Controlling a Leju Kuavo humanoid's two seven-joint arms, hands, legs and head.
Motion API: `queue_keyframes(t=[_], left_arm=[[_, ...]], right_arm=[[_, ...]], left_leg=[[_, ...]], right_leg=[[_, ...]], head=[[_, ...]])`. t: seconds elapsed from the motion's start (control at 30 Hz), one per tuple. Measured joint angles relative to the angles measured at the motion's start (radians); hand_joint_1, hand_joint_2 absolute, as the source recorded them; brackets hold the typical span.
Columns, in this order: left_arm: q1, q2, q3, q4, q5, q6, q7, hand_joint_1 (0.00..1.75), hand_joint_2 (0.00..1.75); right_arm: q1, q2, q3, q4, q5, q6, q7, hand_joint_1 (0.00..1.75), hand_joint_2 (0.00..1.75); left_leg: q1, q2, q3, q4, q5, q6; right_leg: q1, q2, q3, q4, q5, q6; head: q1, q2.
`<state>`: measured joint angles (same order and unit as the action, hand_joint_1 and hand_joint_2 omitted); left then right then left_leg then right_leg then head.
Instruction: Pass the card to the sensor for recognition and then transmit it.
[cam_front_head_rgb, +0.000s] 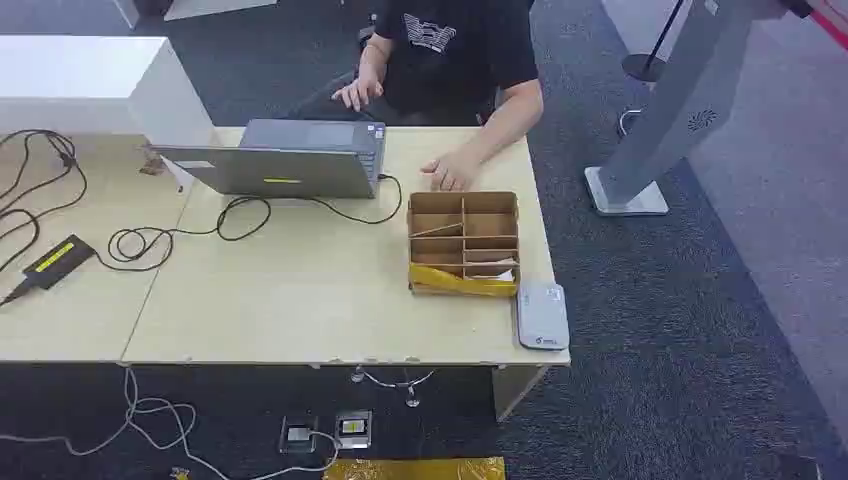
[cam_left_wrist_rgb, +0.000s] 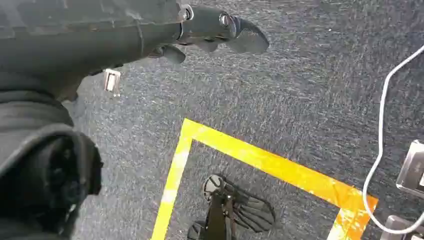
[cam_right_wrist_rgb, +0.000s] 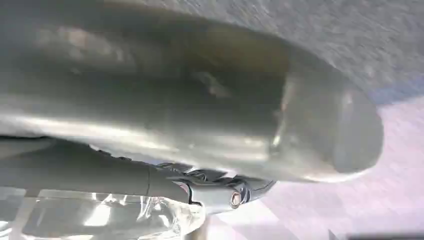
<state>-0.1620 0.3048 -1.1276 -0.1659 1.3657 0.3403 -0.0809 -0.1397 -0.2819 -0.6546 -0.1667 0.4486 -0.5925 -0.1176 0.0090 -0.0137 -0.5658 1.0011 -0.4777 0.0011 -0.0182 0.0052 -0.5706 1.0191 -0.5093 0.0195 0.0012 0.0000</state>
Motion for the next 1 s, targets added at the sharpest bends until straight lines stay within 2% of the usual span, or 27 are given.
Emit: queue_keyframes(t=[0.1, 0.2, 0.37, 0.43, 0.47, 0.5, 0.6, 0.7, 0.8, 0.83, 0.87, 0.9, 0.93, 1.0], left_arm=[[0.000, -0.002, 0.000, 0.000, 0.021, 0.003, 0.029, 0.00, 0.00], [0.000, -0.005, 0.000, 0.000, 0.031, 0.005, 0.067, 0.00, 0.00], [0.000, -0.011, 0.000, 0.000, 0.018, 0.005, 0.098, 0.00, 0.00], [0.000, -0.010, -0.001, 0.000, 0.012, 0.004, 0.104, 0.00, 0.00], [0.000, -0.010, -0.001, 0.000, 0.009, 0.004, 0.106, 0.00, 0.00], [0.000, -0.010, -0.001, 0.000, 0.009, 0.005, 0.112, 0.00, 0.00], [-0.002, -0.011, -0.001, 0.000, 0.009, 0.007, 0.132, 0.00, 0.00], [-0.002, -0.012, -0.002, 0.000, 0.005, 0.010, 0.156, 0.00, 0.00], [-0.007, -0.010, -0.002, 0.000, 0.003, 0.003, 0.170, 0.00, 0.00], [-0.008, -0.008, -0.004, 0.000, 0.003, -0.003, 0.171, 0.00, 0.00], [-0.009, -0.006, -0.005, 0.000, 0.003, -0.010, 0.171, 0.00, 0.00], [-0.008, -0.005, -0.005, 0.000, 0.003, -0.016, 0.171, 0.00, 0.00], [-0.007, -0.005, -0.005, 0.000, 0.003, -0.016, 0.171, 0.00, 0.00], [-0.007, -0.005, -0.006, 0.000, 0.006, -0.013, 0.171, 0.00, 0.00]], right_arm=[[-0.003, -0.013, -0.005, -0.001, -0.047, -0.008, -0.053, 0.00, 0.00], [-0.008, -0.024, -0.033, -0.002, -0.091, -0.003, -0.161, 0.00, 0.00], [-0.020, -0.044, -0.050, -0.008, -0.115, -0.079, -0.342, 0.00, 0.00], [-0.032, -0.059, -0.062, -0.022, -0.156, -0.054, -0.431, 0.00, 0.00], [-0.041, -0.068, -0.068, -0.032, -0.167, -0.037, -0.456, 0.00, 0.00], [-0.058, -0.080, -0.074, -0.048, -0.172, -0.023, -0.451, 0.00, 0.00], [-0.110, -0.108, -0.072, -0.124, -0.174, -0.002, -0.360, 0.00, 0.00], [-0.173, -0.139, -0.032, -0.246, -0.193, 0.000, -0.180, 0.00, 0.00], [-0.242, -0.210, 0.083, -0.437, -0.274, -0.001, 0.053, 0.00, 0.00], [-0.251, -0.239, 0.125, -0.522, -0.276, -0.002, 0.148, 0.00, 0.00], [-0.252, -0.272, 0.167, -0.575, -0.272, -0.004, 0.212, 0.00, 0.00], [-0.252, -0.295, 0.201, -0.731, -0.249, 0.000, 0.347, 0.00, 0.00], [-0.258, -0.313, 0.232, -0.830, -0.226, 0.014, 0.477, 0.00, 0.00], [-0.272, -0.333, 0.298, -1.027, -0.176, 0.050, 0.622, 0.00, 0.00]], left_leg=[[0.000, 0.000, 0.000, 0.000, 0.000, 0.000], [0.000, 0.000, 0.000, 0.000, 0.000, 0.000], [0.000, 0.000, 0.000, 0.000, 0.000, 0.000], [0.000, 0.000, 0.000, 0.000, 0.000, 0.000], [-0.001, 0.000, 0.000, 0.000, 0.000, 0.000], [-0.001, 0.001, 0.000, 0.000, 0.000, 0.000], [-0.002, 0.001, -0.001, 0.000, 0.001, 0.001], [-0.003, 0.000, 0.001, 0.001, 0.002, 0.003], [-0.009, 0.000, -0.001, 0.001, 0.004, 0.006], [-0.010, -0.001, -0.001, 0.001, 0.005, 0.006], [-0.010, -0.003, -0.001, 0.001, 0.005, 0.007], [-0.010, -0.005, -0.002, 0.000, 0.006, 0.006], [-0.010, -0.004, -0.002, 0.000, 0.006, 0.006], [-0.010, -0.004, -0.002, 0.000, 0.006, 0.006]], right_leg=[[0.000, 0.000, 0.000, 0.000, 0.000, 0.000], [0.000, 0.000, 0.000, 0.000, 0.000, 0.000], [0.000, 0.000, 0.000, 0.000, 0.000, 0.000], [0.000, 0.000, 0.000, 0.000, 0.000, 0.000], [-0.001, 0.000, 0.001, 0.000, 0.001, 0.000], [-0.001, 0.000, 0.001, 0.000, 0.001, 0.000], [-0.002, 0.002, 0.003, 0.001, 0.002, 0.002], [-0.004, 0.001, 0.002, 0.001, 0.003, 0.003], [-0.010, 0.000, -0.001, 0.003, 0.004, 0.004], [-0.010, -0.002, -0.001, 0.003, 0.004, 0.005], [-0.010, -0.004, 0.000, 0.003, 0.004, 0.005], [-0.010, -0.005, 0.000, 0.004, 0.004, 0.005], [-0.009, -0.005, 0.001, 0.004, 0.004, 0.005], [-0.010, -0.004, 0.001, 0.005, 0.004, 0.005]], head=[[0.000, 0.000], [-0.001, 0.000], [0.000, 0.000], [0.000, 0.000], [-0.001, 0.000], [0.000, 0.000], [0.000, 0.000], [-0.001, 0.000], [-0.002, 0.000], [0.000, 0.000], [0.000, 0.000], [0.000, 0.000], [-0.001, 0.000], [-0.002, 0.000]])
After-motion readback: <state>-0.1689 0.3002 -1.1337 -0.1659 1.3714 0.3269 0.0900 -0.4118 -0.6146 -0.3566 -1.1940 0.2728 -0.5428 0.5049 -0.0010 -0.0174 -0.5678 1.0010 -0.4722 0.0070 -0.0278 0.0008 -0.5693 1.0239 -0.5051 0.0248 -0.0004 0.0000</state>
